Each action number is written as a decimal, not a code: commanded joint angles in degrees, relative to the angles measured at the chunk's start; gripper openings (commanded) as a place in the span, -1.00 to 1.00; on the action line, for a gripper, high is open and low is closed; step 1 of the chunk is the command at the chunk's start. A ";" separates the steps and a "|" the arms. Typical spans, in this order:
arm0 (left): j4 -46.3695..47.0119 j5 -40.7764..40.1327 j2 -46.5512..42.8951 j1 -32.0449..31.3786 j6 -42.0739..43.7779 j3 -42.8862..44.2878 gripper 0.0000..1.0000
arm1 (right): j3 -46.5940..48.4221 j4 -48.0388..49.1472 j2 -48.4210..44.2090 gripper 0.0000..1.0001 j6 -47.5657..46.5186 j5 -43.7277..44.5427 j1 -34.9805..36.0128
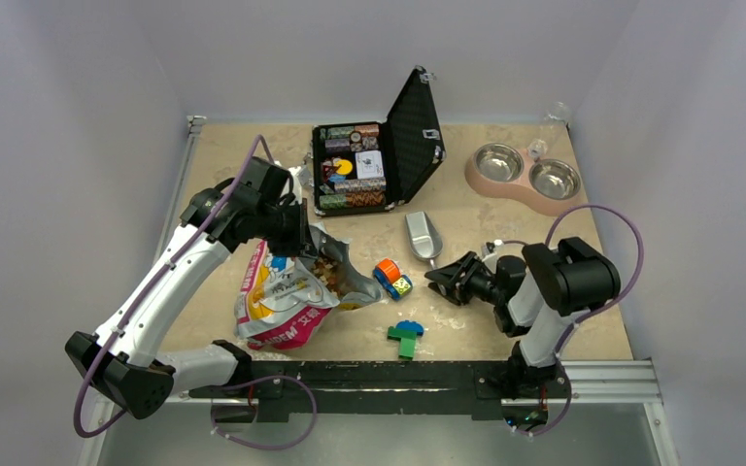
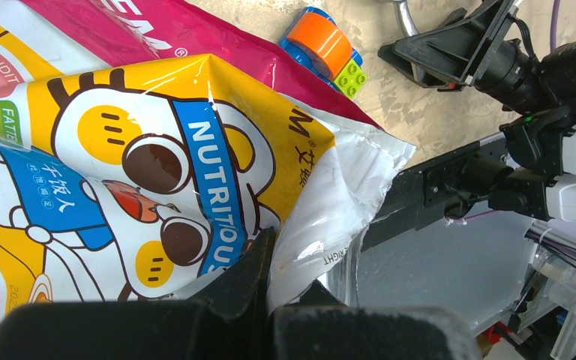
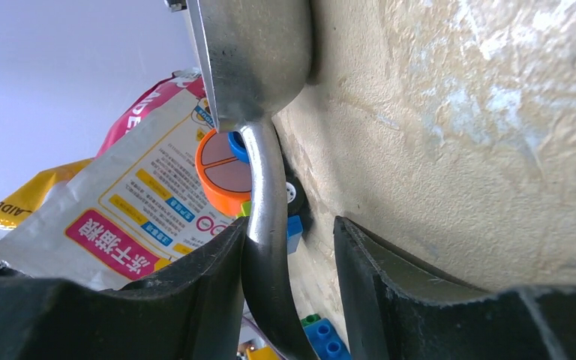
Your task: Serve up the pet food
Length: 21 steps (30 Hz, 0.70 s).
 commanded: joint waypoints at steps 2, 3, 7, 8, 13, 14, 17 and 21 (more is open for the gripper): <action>2.22 6.17 -1.59 -0.32 -1.04 0.98 -1.00 | -2.14 20.91 8.12 -0.02 3.85 2.34 -0.22; 2.05 6.15 -1.66 -0.32 -1.05 0.99 -1.00 | -2.10 22.70 9.62 -0.03 4.15 1.99 -0.27; 1.94 6.06 -1.88 -0.31 -0.98 0.77 -1.00 | -1.40 24.13 11.51 -0.09 3.44 1.16 -0.23; 1.87 6.00 -1.92 -0.31 -1.01 0.73 -1.00 | -1.35 23.70 11.19 -0.14 3.28 1.22 -0.23; 2.33 5.80 -2.02 -0.32 -1.45 0.47 -1.00 | -1.81 17.28 3.08 -1.00 4.40 0.05 -0.53; 2.58 5.73 -1.97 -0.32 -1.58 0.46 -1.00 | -2.00 9.53 -2.63 -1.00 3.44 -0.54 -0.66; 2.69 4.65 -1.55 -0.75 -1.39 1.40 -1.00 | 5.57 -49.29 -30.36 -1.00 -11.15 5.65 0.15; 3.35 3.31 -1.48 -1.87 -2.04 1.46 -1.00 | 23.31 -98.13 -50.62 -1.00 -26.22 17.51 2.15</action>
